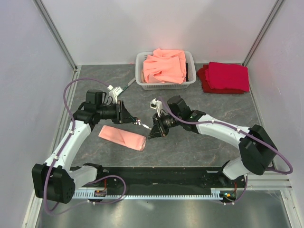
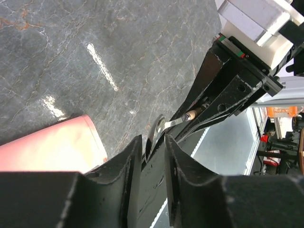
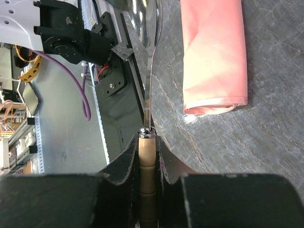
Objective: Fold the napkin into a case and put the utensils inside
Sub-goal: Pass from the right arm to the left, then pass from the left arm to the right
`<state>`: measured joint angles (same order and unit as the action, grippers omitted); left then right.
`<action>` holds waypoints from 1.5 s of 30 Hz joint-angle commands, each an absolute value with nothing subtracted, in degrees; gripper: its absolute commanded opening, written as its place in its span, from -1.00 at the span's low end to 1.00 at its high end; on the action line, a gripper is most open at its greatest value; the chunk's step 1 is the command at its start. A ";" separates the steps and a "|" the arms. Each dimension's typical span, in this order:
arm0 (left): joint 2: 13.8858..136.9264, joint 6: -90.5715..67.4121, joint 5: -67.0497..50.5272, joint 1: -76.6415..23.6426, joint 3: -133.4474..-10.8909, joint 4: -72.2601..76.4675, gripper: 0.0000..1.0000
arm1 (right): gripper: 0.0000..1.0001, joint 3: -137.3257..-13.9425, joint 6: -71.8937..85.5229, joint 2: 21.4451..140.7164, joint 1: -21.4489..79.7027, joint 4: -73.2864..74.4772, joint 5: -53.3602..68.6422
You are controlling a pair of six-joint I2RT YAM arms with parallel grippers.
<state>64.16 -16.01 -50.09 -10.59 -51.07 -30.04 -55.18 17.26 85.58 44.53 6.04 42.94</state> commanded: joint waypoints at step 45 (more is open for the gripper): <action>73.57 19.16 -22.22 11.94 -65.39 -54.32 -0.96 | 0.38 -43.69 32.96 88.15 37.27 -8.26 45.44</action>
<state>71.59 15.25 -16.29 8.75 -64.55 -53.12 -44.88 31.81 87.94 37.12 -2.74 42.94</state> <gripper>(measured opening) 0.035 0.688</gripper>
